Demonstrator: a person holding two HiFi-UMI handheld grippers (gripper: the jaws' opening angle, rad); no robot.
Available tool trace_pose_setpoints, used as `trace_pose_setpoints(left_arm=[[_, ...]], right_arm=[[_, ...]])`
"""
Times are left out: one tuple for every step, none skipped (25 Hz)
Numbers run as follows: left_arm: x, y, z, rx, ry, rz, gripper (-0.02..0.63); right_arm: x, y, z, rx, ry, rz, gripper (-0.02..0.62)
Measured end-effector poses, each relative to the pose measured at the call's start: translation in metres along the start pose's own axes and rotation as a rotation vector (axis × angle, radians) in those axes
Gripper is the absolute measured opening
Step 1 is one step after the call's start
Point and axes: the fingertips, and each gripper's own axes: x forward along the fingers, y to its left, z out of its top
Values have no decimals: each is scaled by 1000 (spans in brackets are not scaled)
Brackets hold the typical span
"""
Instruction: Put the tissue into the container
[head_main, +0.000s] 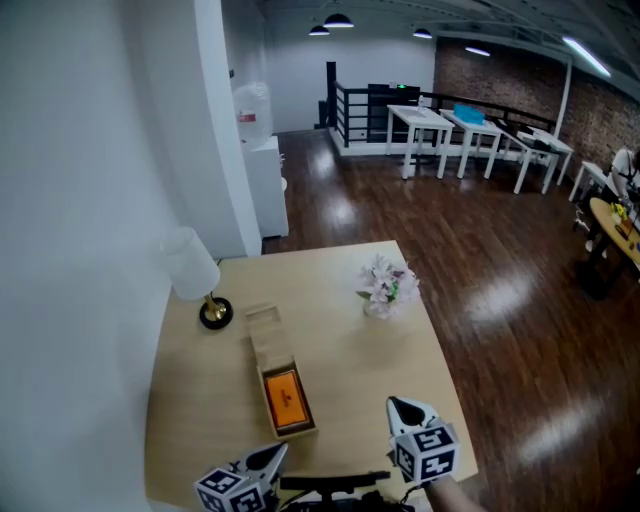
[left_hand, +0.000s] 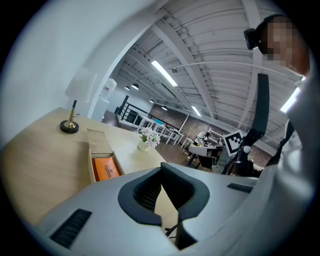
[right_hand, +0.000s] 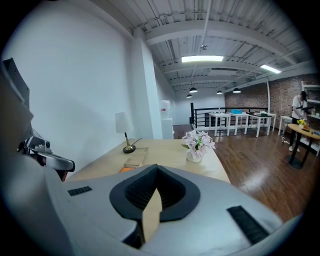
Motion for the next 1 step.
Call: trace_pose_setpoints(left_arm=[[0, 0, 0, 0, 1, 0, 0]], right_arm=[[0, 0, 0, -2, 1, 2, 0]])
